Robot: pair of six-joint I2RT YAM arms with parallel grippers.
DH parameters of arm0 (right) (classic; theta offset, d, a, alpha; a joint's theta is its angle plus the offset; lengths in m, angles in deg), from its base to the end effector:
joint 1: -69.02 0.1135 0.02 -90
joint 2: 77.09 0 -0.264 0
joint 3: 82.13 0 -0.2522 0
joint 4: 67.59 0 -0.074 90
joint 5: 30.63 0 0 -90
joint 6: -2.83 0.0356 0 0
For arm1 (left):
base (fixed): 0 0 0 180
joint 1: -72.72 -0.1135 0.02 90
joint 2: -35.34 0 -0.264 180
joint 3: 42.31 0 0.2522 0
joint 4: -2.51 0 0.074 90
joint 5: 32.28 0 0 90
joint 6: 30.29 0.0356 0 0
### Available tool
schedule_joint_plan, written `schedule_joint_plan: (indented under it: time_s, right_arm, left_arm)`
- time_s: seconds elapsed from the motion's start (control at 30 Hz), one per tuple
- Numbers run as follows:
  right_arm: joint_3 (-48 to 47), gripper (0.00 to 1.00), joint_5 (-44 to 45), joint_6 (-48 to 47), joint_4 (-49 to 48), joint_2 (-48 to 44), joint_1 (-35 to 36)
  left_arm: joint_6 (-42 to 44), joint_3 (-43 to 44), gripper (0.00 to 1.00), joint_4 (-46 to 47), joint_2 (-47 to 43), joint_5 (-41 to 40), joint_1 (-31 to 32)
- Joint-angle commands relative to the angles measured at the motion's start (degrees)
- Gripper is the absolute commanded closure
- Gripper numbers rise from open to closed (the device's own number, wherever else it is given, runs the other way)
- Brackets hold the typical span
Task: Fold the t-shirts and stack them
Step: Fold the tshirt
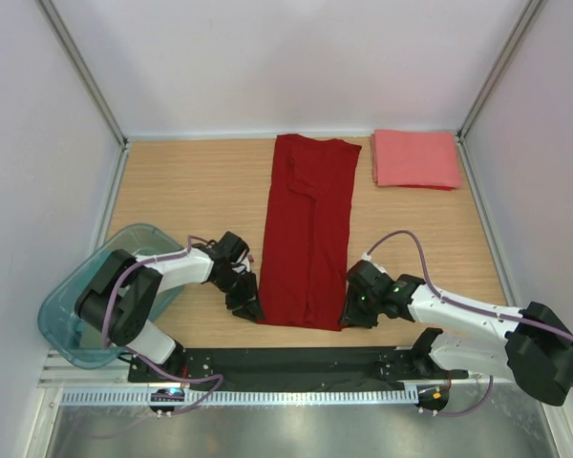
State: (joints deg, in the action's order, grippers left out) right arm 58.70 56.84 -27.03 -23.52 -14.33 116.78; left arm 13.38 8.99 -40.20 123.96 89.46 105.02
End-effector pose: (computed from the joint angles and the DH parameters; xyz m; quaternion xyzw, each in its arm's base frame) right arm 0.1144 0.1283 0.1460 0.1015 0.9756 0.1693 0.0965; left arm 0.1863 -0.1399 0.1218 0.0934 -0.9540 0.2637 0.1079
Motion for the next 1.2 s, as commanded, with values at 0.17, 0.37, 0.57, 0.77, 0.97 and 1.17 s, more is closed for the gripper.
schedule_joint_plan:
  time_s: [0.17,0.37,0.57,0.77,0.97,1.17]
  right_arm:
    - [2.65,0.86,0.94,-1.08,2.13,2.37,0.04]
    - [4.49,0.99,-0.46,2.25,4.14,-2.46,0.57]
    - [3.97,0.99,0.15,6.57,9.94,-13.88,1.01]
    - [-8.23,0.99,2.17,-1.75,16.08,-7.93,-3.72]
    - [-21.25,0.99,-0.63,-13.45,18.74,2.95,-16.98]
    - [-35.38,0.99,-2.04,-24.36,18.74,17.36,-24.20]
  left_arm:
    - [0.45,-2.29,0.99,3.72,0.42,-4.15,0.31]
    - [-1.92,-3.87,1.00,3.46,-4.05,-4.24,1.80]
    - [-5.18,-3.00,1.00,0.04,-10.21,-5.02,3.13]
    - [-2.29,10.60,1.00,-10.14,-11.37,-10.81,3.13]
    - [0.09,24.48,1.00,-12.80,-3.03,-10.75,-0.03]
    - [3.08,40.91,1.00,-15.43,10.24,-9.34,-4.77]
